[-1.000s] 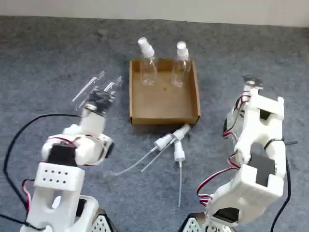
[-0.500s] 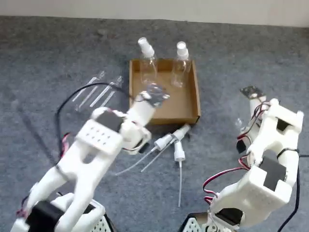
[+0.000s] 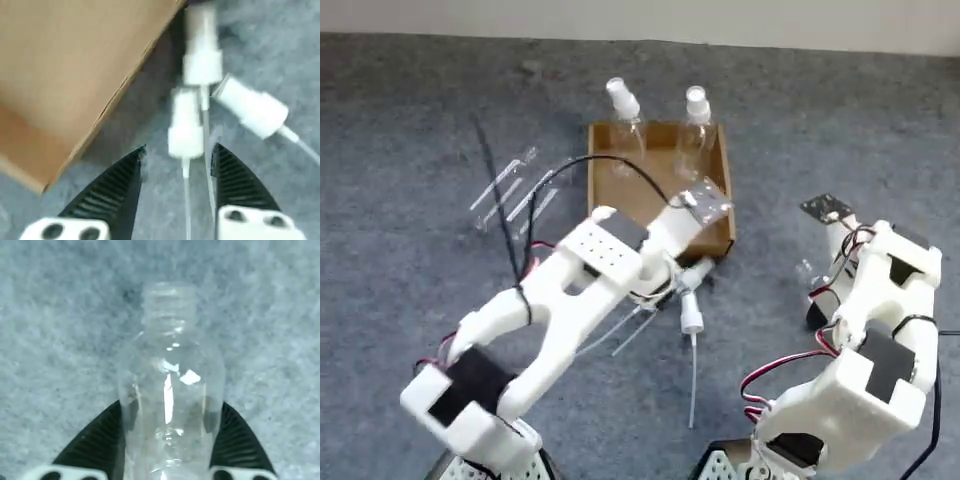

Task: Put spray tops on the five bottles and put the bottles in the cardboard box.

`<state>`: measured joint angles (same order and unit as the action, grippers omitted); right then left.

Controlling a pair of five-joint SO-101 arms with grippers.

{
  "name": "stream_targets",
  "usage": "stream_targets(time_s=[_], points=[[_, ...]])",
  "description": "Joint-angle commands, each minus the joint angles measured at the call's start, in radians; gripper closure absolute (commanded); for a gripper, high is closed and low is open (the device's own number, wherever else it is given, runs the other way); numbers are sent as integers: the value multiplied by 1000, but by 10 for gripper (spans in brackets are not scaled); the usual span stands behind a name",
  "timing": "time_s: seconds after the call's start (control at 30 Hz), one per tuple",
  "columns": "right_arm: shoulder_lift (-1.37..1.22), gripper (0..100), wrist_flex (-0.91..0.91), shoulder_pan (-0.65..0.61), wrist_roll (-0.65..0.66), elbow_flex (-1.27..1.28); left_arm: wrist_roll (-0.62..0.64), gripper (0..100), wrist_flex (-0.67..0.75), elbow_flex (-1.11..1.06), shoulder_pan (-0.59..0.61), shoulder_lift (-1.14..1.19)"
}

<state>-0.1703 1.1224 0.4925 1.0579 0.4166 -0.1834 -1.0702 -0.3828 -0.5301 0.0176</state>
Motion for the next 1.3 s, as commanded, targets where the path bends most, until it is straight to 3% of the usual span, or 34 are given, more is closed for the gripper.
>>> stream_targets(time_s=[0.0,0.17,0.37,0.67,0.9,1.1,1.27], points=[[1,843,-15,28,9,7,12,832,48,87,-18,97],[1,843,-15,28,9,7,6,845,46,96,-16,193],[1,843,-15,28,9,7,5,970,41,88,-16,193],[5,843,-15,30,5,7,9,973,-140,35,7,30],[5,843,-8,28,5,7,8,969,-196,-156,171,-206],[5,843,-7,30,5,7,6,969,-118,-266,398,-220],[5,843,-7,27,5,7,6,908,-86,-297,440,-219]])
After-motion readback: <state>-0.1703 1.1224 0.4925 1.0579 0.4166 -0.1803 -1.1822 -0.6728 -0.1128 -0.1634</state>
